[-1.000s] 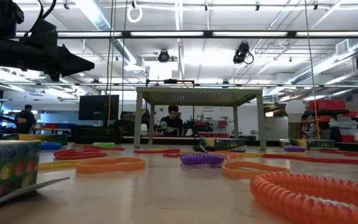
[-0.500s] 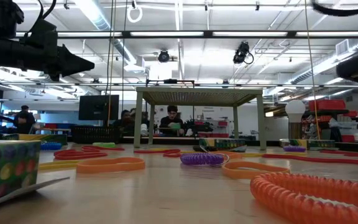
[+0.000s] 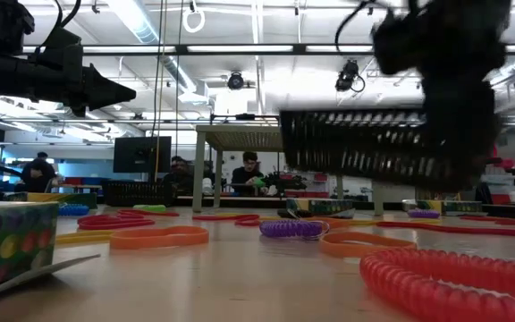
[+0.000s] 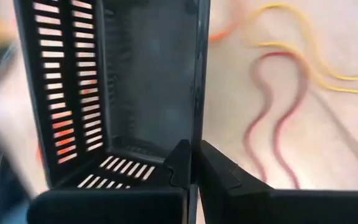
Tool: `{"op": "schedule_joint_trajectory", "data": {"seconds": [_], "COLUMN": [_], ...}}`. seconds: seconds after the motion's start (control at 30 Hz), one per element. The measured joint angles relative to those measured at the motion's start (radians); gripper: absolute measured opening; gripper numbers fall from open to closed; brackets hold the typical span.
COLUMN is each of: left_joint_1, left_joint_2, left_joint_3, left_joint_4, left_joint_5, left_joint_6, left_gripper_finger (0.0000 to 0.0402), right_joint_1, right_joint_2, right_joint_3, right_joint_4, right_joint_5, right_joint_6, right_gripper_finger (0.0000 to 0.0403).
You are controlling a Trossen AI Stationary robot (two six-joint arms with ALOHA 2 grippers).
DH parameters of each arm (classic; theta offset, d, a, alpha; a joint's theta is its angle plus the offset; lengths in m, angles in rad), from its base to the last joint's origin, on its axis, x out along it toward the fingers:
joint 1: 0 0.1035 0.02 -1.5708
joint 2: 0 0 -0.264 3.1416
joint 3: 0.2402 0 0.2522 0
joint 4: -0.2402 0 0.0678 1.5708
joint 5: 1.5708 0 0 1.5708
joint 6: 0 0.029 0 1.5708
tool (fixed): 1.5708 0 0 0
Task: Pick & Place Office Desk Supplies
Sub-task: Put the black bin on the shelf
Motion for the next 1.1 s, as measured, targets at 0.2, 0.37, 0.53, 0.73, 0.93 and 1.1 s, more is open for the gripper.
{"op": "schedule_joint_trajectory", "data": {"seconds": [0.2, 0.37, 0.53, 0.73, 0.93, 1.1], "left_joint_1": [0.0, 0.0, 0.0, 0.0, 0.0, 0.0], "left_joint_2": [0.0, 0.0, 0.0, 0.0, 0.0, 0.0], "left_joint_3": [0.0, 0.0, 0.0, 0.0, 0.0, 0.0], "left_joint_4": [0.0, 0.0, 0.0, 0.0, 0.0, 0.0], "left_joint_5": [0.0, 0.0, 0.0, 0.0, 0.0, 0.0], "left_joint_6": [0.0, 0.0, 0.0, 0.0, 0.0, 0.0], "left_gripper_finger": [0.0037, 0.0037, 0.0037, 0.0037, 0.0037, 0.0037], "right_joint_1": [-0.069, -0.106, -0.123, 0.007, 0.07, 0.073], "right_joint_2": [0.026, 0.022, 0.005, 0.017, 0.076, 0.128], "right_joint_3": [-0.045, -0.045, 0.018, 0.03, 0.007, 0.007], "right_joint_4": [0.079, 0.042, -0.083, -0.064, -0.049, 0.034], "right_joint_5": [0.093, 0.056, 0.067, -0.008, 0.089, 0.137], "right_joint_6": [0.159, 0.017, -0.267, -0.944, -1.102, -1.126], "right_gripper_finger": [0.0025, 0.0073, 0.0155, 0.0216, 0.0198, 0.0157]}}
